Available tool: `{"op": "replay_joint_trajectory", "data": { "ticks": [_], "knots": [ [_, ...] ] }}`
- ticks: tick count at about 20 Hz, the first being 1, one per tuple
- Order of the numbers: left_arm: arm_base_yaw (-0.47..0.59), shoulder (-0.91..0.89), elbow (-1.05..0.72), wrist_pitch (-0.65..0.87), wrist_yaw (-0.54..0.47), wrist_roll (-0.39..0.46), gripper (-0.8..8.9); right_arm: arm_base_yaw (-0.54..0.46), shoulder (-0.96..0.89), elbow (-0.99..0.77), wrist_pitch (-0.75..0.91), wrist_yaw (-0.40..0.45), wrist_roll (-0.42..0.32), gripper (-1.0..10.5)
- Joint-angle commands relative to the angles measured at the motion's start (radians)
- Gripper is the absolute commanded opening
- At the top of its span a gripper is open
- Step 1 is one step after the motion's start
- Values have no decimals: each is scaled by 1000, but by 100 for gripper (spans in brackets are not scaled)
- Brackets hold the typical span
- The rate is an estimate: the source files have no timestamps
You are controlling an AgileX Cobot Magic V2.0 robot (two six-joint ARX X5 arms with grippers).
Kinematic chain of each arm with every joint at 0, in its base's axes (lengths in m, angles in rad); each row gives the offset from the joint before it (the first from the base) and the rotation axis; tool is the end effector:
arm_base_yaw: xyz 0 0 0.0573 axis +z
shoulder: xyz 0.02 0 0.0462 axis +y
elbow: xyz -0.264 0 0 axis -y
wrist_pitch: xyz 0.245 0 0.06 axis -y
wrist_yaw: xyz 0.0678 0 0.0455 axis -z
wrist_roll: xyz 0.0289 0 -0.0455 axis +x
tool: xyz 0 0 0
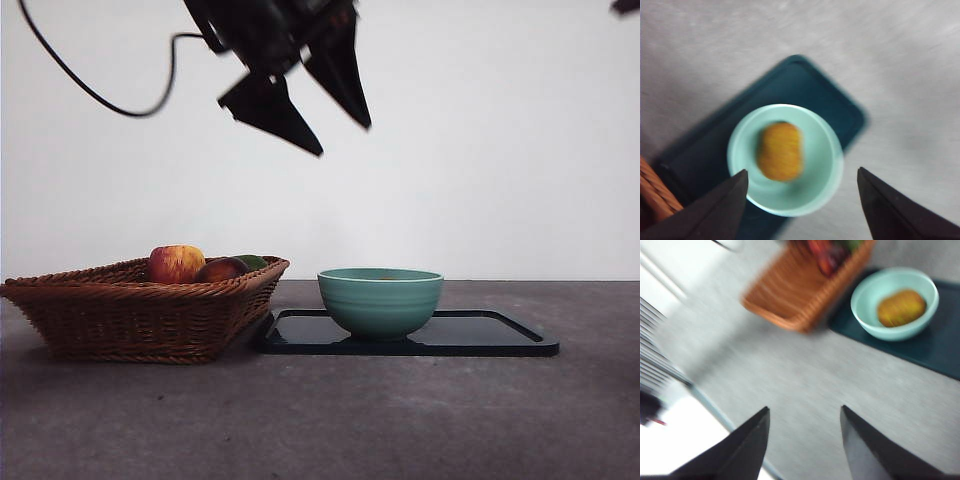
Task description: Pick up the wifruite, put it on the bowl, pick up the plate, put it on desk
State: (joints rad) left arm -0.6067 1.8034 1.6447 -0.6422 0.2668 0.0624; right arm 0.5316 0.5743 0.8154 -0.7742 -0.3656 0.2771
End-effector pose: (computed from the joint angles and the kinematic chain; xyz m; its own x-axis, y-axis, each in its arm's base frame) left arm 0.3233 -0.2337 0.3122 0.4013 -0.5994 -0.6926 0.7362 0.6610 -0.1455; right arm 0.0840 0.0614 0.3155 0.5121 0.7159 -0.4746 -0.5908 0.6947 0.4104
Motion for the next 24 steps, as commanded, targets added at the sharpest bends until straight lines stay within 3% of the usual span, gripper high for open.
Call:
{"op": "replay_joint_trajectory", "data": {
  "ticks": [1,14,24],
  "knots": [
    [-23,79,50,42,-44,85,343,9,-39,36,-21,-6,64,222],
    [-76,287,52,183,-100,142,343,9,-95,65,-169,-1,82,222],
    [-84,317,52,217,-114,172,343,9,-95,65,-201,0,81,222]
  ]
}}
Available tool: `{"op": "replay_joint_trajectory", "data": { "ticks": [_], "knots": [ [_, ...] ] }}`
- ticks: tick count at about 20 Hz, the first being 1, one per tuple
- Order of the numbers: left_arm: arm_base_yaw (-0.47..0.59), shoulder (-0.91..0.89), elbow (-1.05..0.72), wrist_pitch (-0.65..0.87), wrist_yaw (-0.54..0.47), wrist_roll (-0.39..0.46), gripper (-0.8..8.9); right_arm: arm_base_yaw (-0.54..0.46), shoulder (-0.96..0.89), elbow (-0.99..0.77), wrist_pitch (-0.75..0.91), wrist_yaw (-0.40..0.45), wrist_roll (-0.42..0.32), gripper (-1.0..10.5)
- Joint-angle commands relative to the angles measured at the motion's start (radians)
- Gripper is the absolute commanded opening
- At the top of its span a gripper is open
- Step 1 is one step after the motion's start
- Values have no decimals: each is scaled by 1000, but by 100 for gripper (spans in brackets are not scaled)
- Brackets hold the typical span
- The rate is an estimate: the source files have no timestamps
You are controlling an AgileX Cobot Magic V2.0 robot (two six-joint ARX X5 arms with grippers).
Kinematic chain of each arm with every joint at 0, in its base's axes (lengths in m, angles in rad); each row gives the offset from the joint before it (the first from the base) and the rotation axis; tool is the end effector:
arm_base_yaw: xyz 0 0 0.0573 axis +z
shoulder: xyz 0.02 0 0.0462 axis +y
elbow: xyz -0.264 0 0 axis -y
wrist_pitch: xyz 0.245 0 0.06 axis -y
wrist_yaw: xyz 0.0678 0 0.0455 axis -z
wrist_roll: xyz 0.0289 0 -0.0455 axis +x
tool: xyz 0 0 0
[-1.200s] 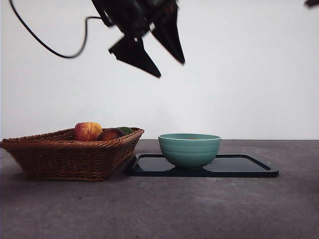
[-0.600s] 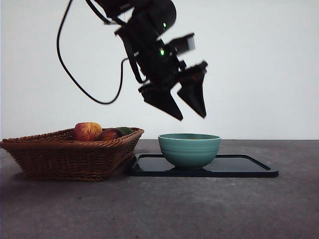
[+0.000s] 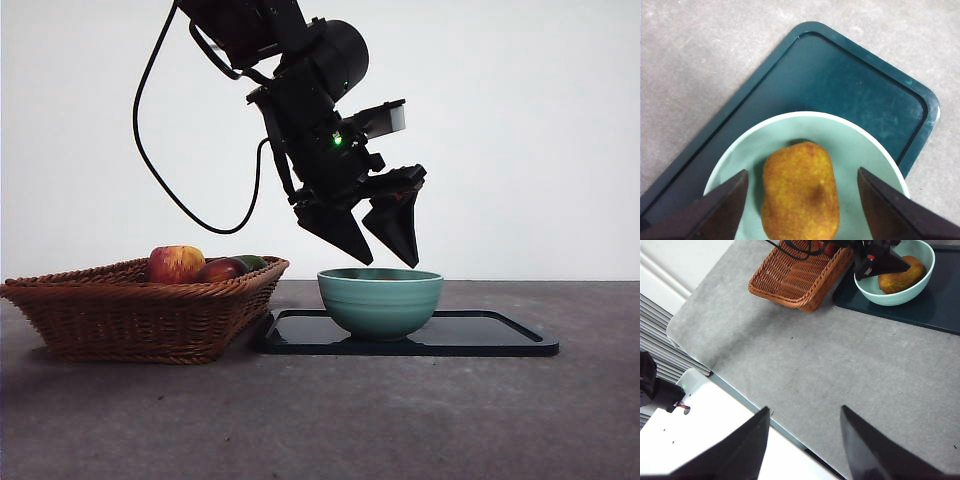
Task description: Pick up the wifruite, put it on the bowl, pick up the plate, put it on desk
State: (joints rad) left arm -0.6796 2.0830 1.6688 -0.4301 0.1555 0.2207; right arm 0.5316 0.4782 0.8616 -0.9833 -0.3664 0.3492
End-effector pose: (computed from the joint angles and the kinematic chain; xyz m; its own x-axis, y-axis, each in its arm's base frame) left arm 0.3564 -0.2937 0.2179 0.4131 -0.5329 -0.7385 0.8112 0.5839 0.0325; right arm 0.0539 0.0437 0.3188 0.4827 0.6994 -0.5271 -0.5177 0.7133 0.4725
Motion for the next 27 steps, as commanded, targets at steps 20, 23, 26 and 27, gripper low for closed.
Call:
{"op": "replay_joint_trajectory", "data": {
  "ticks": [20,23,26,27],
  "knots": [
    [-23,82,63,-57,-2,-6,149,9,1,19,10,1,-2,222],
    [-16,52,115,-99,-2,-38,149,9,1,19,10,1,-10,222],
    [-1,-38,138,-98,-2,-122,150,9,1,19,10,2,-18,222],
    [3,-74,138,-99,-2,-154,150,9,1,19,10,2,-21,222]
  ]
}}
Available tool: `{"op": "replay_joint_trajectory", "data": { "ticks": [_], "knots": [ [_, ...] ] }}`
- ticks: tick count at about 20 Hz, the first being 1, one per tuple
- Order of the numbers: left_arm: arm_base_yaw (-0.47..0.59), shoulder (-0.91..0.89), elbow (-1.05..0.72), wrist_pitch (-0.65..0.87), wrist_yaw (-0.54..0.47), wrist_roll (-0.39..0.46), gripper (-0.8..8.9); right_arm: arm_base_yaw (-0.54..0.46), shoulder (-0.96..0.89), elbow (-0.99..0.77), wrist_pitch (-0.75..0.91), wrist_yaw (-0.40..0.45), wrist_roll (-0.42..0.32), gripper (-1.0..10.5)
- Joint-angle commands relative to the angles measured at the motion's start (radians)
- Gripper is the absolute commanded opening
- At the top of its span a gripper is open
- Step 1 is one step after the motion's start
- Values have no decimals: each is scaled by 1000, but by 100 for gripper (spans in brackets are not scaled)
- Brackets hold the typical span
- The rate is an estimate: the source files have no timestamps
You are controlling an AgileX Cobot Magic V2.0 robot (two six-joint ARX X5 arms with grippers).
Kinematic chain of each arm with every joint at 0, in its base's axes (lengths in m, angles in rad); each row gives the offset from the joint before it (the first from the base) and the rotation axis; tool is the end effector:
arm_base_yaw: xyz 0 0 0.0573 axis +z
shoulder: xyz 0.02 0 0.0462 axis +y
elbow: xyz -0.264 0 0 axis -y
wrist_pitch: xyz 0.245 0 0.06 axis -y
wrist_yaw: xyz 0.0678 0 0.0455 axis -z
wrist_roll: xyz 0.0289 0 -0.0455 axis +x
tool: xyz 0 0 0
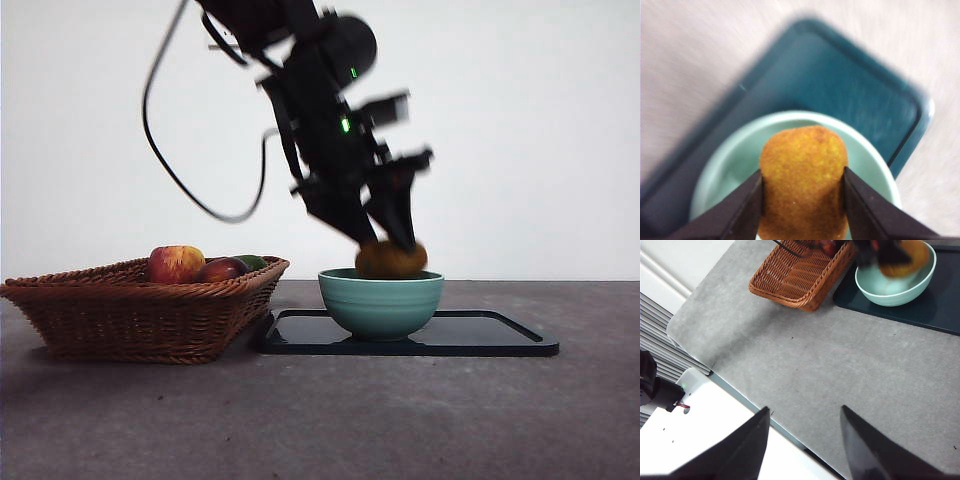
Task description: Pick up the wifruite, put it on the bowl, pick up the plate, put it on desk
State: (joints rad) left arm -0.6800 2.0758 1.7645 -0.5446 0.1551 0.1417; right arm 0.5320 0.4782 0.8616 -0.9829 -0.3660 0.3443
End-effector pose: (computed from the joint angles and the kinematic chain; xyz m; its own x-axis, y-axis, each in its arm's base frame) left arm 0.3568 -0.2943 0.2439 0.4065 -0.5274 -0.7461 0.7759 0.6304 -0.0229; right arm 0.0539 0.0437 0.3188 0.4828 0.6995 -0.5269 -0.5214 0.7130 0.4688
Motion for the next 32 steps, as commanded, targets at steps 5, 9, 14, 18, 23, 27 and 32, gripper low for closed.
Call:
{"op": "replay_joint_trajectory", "data": {
  "ticks": [5,9,14,18,23,27,32],
  "knots": [
    [48,-299,43,-58,-2,-194,151,8,1,19,11,9,-31,222],
    [90,-464,42,-174,-63,-269,151,8,1,19,11,31,-39,222],
    [150,-625,-32,-274,-151,-325,154,8,1,19,13,31,-60,222],
    [179,-747,-236,-237,-216,-373,154,8,1,19,13,31,-64,222],
    [194,-809,-525,-95,-268,-430,154,8,1,19,13,31,-64,222],
    [194,-785,-715,82,-268,-463,154,8,1,19,13,30,-64,222],
    [205,-694,-800,194,-320,-454,154,8,1,19,10,30,-63,222]
  ]
}}
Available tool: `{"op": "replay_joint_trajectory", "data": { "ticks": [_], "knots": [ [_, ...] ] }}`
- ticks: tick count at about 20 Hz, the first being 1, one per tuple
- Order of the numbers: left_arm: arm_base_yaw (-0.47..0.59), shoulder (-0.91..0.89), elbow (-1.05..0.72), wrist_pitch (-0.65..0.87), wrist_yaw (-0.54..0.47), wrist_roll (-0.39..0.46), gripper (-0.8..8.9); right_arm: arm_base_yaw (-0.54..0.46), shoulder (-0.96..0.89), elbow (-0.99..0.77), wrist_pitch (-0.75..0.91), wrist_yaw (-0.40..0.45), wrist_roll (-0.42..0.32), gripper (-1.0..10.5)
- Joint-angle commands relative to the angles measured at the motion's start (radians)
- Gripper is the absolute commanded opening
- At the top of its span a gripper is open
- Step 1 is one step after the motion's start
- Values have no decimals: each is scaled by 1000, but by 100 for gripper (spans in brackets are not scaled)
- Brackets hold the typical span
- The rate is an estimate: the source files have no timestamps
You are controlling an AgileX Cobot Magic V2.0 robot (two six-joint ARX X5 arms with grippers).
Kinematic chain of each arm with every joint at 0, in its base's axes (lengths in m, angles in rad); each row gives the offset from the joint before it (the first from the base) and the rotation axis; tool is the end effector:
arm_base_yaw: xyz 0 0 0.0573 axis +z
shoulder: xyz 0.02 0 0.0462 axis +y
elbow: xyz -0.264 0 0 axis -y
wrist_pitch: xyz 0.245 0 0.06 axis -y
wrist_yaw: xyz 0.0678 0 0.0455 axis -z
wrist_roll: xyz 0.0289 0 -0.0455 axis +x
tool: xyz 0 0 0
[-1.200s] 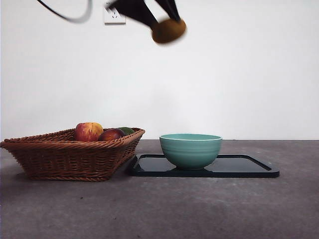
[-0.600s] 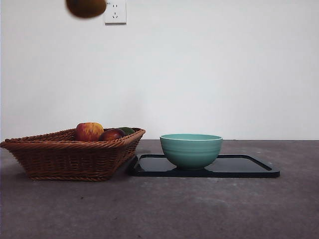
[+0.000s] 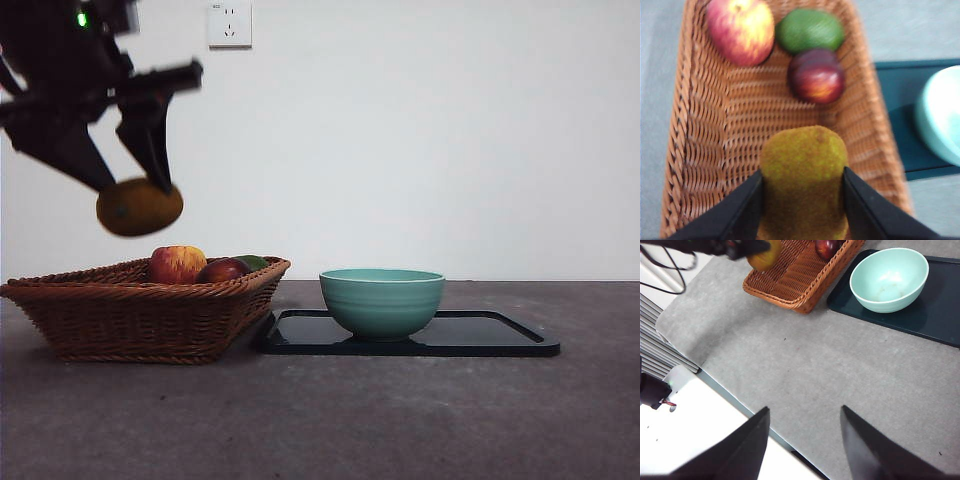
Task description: Pick up the wifruite, put it on the bowl, pick up the plate, put it on desk
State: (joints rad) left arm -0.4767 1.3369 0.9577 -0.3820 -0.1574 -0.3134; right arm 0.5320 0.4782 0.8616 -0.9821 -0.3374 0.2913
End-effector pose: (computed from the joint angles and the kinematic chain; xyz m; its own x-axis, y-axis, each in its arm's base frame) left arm 0.2494 -0.1237 0.2589 0.7073 -0.1888 -0.6813 0.1462 0.9819 -0.1203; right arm 0.0545 0.0432 0.3187 0.5038 0.6807 -0.5318 -0.5447 0.7282 0.4159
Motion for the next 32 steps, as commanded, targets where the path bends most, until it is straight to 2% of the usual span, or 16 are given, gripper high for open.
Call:
{"op": "replay_joint_trajectory", "data": {
  "ticks": [1,6,12,13,16,19,28,32],
  "knots": [
    [5,78,7,53,-7,14,154,8,1,19,9,2,-10,222],
    [6,215,7,136,-7,18,154,8,1,19,8,1,-7,222],
    [14,293,7,149,-7,24,157,8,1,19,8,2,-3,222],
    [14,294,7,146,-7,24,171,8,1,19,8,2,-3,222],
    [14,294,7,143,-7,18,324,8,1,19,9,2,-3,222],
    [14,288,9,142,-6,13,347,8,1,19,8,2,-3,222],
    [11,76,13,97,11,34,345,8,1,19,9,3,-3,222],
    [10,-78,13,-3,169,62,344,8,1,19,9,6,-4,222]
  ]
}}
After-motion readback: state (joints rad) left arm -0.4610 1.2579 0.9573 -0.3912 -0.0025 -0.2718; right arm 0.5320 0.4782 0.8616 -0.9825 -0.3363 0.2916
